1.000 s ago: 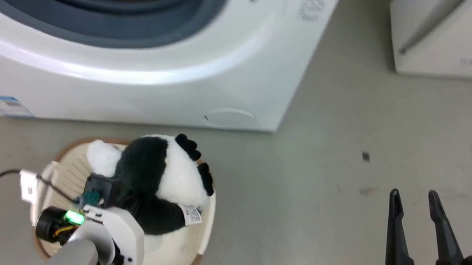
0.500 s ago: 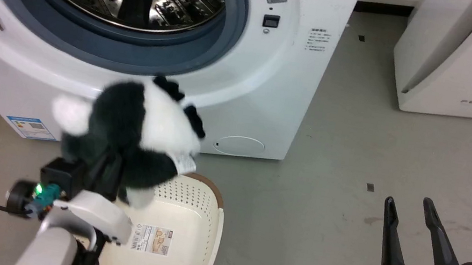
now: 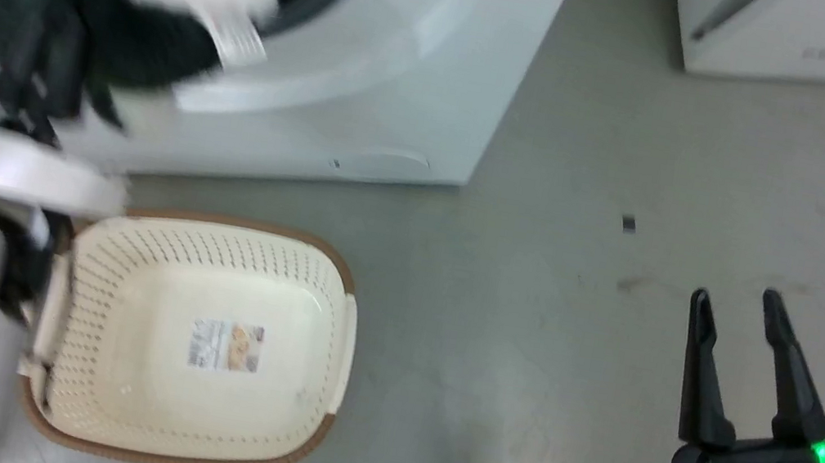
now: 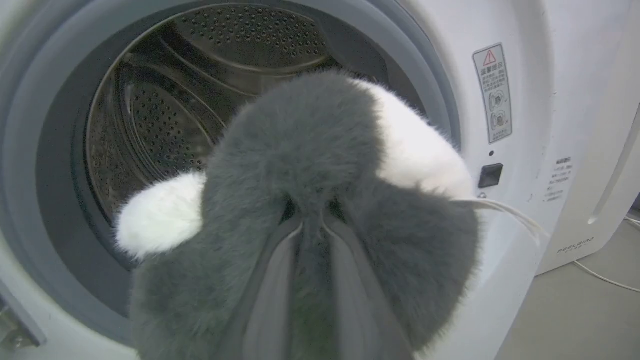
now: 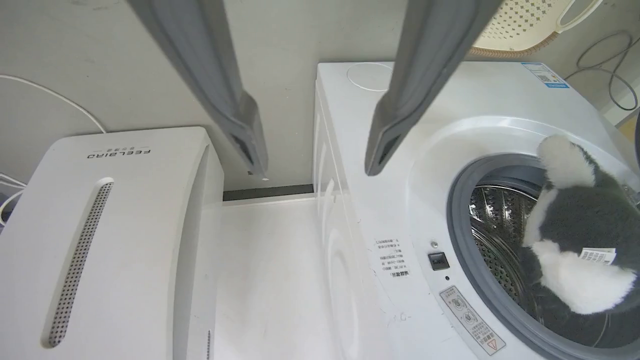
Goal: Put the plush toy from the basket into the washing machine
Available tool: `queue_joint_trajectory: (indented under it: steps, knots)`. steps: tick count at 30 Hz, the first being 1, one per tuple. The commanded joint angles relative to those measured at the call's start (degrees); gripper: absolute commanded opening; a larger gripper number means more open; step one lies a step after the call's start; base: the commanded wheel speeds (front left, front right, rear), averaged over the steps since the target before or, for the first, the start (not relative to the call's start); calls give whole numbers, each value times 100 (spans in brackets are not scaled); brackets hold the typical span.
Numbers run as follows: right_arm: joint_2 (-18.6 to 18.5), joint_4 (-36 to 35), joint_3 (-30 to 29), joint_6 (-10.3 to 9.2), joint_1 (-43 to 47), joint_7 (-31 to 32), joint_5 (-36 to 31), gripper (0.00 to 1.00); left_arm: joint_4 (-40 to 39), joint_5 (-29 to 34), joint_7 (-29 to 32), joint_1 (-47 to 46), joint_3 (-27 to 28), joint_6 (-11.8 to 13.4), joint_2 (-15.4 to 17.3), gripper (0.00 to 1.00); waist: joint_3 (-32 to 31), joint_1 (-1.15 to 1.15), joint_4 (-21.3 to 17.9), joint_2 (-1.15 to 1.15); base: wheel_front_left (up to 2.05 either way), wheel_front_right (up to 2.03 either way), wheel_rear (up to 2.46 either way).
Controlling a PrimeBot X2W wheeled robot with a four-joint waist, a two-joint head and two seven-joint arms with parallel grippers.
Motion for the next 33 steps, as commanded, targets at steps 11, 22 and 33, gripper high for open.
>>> queue_joint_trajectory:
  steps: [11,22,33]
  knots:
    - [-1,-470,118,-4,-548,-25,321,100,661,-2,825,-3048,-64,-184,1314,0,1895,0,-689,0,0,0,0]
    - [-1,-737,348,-4,-816,-25,476,100,2120,388,1653,-5613,-1008,-221,2092,0,2895,0,-968,0,0,0,0]
    - [-1,-843,511,-4,-931,-25,620,100,3675,-398,2503,-6243,-2166,-223,2311,0,3207,0,-1020,0,0,0,0]
